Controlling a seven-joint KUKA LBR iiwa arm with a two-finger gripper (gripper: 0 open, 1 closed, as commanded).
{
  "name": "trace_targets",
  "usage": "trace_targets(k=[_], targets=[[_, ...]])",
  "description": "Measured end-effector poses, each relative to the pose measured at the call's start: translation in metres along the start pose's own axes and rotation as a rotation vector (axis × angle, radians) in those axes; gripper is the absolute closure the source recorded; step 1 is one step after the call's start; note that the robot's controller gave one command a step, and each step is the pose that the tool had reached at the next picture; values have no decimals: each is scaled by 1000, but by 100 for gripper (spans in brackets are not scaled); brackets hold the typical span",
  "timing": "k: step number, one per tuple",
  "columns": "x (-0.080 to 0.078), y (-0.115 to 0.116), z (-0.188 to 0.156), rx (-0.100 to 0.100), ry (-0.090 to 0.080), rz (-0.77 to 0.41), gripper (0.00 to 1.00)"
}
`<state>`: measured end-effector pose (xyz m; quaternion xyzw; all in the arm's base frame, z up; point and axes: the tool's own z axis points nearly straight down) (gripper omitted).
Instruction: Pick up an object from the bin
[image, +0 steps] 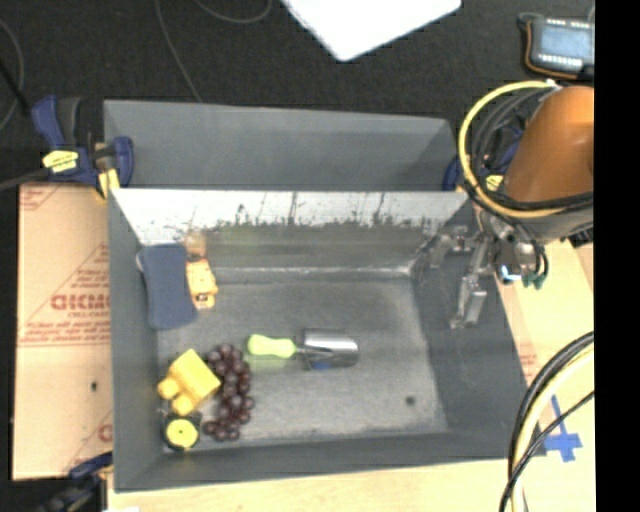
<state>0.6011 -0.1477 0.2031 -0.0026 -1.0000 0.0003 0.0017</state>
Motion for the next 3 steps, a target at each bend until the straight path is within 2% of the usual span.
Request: trace_targets(k=[1, 2, 3], targets=[[-1, 1, -5, 2, -8, -3, 0], [7, 41, 62, 2, -10, -64, 0], [-6, 75, 73, 1, 1, -179, 0]])
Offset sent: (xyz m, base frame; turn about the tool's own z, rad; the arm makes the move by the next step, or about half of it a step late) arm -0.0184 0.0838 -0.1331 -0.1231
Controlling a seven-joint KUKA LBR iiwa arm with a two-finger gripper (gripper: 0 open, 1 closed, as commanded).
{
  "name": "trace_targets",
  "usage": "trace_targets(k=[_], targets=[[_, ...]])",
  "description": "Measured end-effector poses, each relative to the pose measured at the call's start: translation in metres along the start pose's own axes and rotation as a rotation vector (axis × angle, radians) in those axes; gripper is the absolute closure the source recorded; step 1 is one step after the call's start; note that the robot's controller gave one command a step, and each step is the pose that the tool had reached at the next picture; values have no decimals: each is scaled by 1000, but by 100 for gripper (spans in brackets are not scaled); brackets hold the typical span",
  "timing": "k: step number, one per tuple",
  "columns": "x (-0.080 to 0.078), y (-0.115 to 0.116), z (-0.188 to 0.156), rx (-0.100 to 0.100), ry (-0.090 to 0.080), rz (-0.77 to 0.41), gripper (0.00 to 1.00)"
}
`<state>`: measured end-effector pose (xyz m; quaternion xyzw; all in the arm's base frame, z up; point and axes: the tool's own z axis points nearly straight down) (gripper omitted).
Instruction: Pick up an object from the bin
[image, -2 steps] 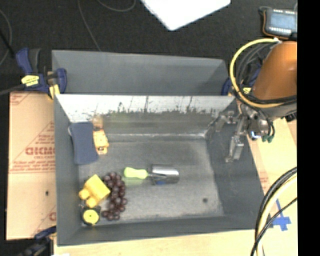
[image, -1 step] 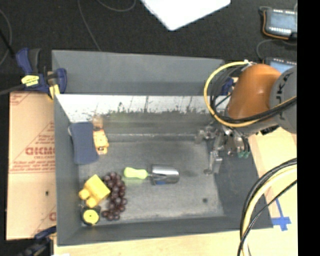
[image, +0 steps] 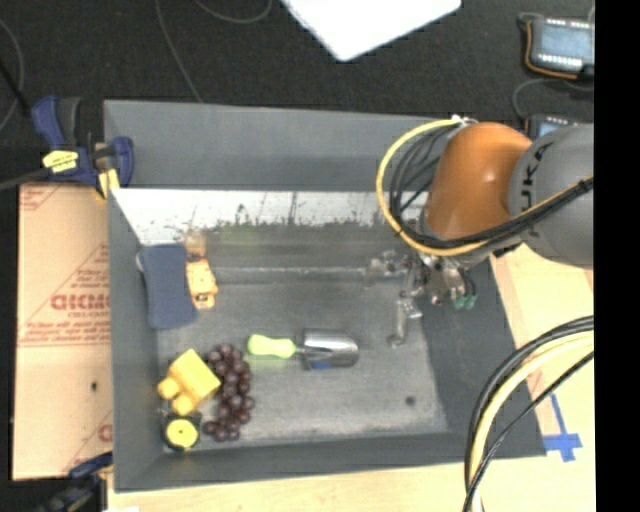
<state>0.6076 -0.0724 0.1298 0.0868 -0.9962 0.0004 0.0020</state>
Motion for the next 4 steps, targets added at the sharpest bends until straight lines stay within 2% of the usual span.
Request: trace_targets(k=[1, 2, 3, 4], targets=[[6, 45, -1, 3, -14, 57, 0], [-2, 68, 49, 2, -9, 11, 0], [16, 80, 59, 4, -18, 26, 100], [16, 80, 59, 4, -18, 26, 100]])
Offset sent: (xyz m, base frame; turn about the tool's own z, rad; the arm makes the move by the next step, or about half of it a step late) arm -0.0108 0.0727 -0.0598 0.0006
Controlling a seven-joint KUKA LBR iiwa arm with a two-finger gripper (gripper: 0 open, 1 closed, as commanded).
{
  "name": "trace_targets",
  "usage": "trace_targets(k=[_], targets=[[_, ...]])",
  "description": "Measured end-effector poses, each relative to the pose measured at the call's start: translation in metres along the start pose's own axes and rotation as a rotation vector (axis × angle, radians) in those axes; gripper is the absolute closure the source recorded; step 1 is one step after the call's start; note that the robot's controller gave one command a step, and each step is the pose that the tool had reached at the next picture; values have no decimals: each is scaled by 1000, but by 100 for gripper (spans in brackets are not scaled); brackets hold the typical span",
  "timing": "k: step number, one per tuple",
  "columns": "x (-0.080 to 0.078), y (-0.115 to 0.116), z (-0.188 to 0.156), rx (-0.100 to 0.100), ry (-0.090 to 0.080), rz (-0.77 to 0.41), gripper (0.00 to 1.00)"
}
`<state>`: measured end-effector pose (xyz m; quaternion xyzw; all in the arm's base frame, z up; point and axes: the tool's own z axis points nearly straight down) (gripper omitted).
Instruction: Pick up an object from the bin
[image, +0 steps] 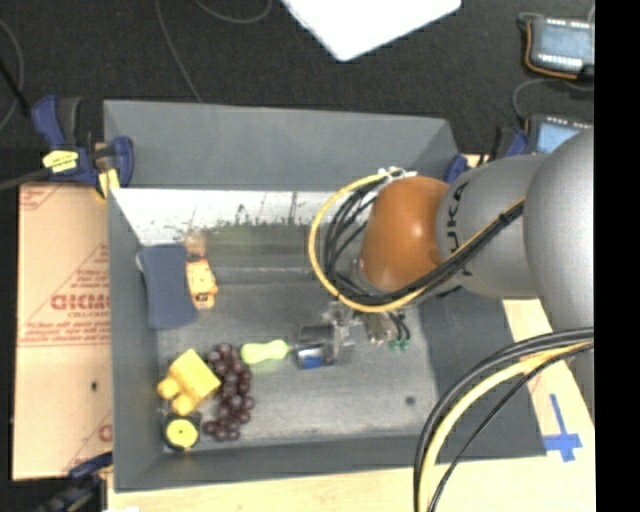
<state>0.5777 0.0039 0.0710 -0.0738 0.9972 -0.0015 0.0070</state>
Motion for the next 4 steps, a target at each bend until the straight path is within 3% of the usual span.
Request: trace_targets(k=[4], targets=[[-2, -1, -20, 2, -6, -2, 100]])
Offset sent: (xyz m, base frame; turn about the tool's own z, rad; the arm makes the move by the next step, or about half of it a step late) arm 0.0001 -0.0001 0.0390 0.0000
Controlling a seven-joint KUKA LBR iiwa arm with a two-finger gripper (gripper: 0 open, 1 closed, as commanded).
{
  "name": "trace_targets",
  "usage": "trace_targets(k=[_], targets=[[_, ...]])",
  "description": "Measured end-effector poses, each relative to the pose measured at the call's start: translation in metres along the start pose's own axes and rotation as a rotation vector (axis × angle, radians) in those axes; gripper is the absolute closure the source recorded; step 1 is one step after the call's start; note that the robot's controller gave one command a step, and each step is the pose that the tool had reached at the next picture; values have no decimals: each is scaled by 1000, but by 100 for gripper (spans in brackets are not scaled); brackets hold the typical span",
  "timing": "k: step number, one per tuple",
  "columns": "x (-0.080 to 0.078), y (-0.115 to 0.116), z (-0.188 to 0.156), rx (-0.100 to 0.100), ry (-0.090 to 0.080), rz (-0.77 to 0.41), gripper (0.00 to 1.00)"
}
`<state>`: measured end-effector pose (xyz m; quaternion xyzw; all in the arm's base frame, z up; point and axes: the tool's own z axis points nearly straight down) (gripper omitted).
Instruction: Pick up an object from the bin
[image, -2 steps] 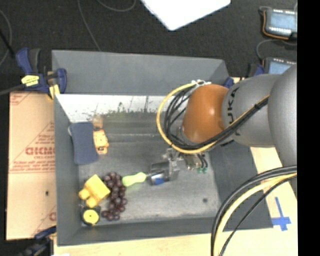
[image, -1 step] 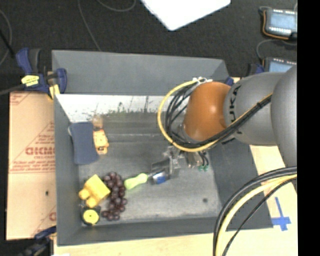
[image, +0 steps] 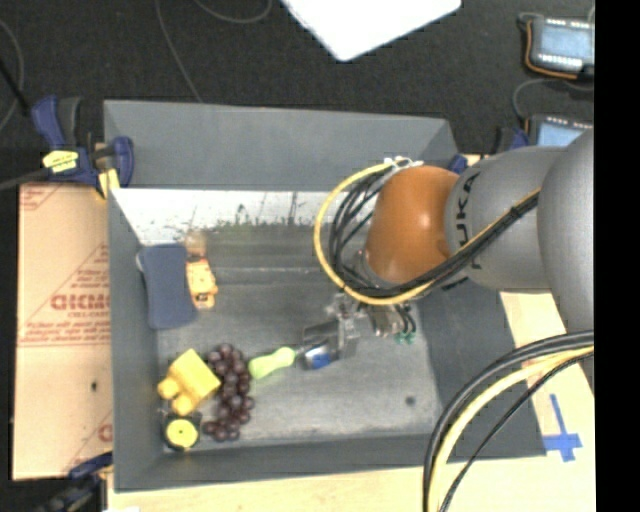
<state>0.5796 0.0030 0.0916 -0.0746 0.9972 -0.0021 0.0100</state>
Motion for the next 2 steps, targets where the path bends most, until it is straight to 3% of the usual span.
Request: trace_targets(k=[1, 2], targets=[[2, 0, -4, -1, 6, 0, 100], [1, 0, -13, 0, 1, -1, 100]])
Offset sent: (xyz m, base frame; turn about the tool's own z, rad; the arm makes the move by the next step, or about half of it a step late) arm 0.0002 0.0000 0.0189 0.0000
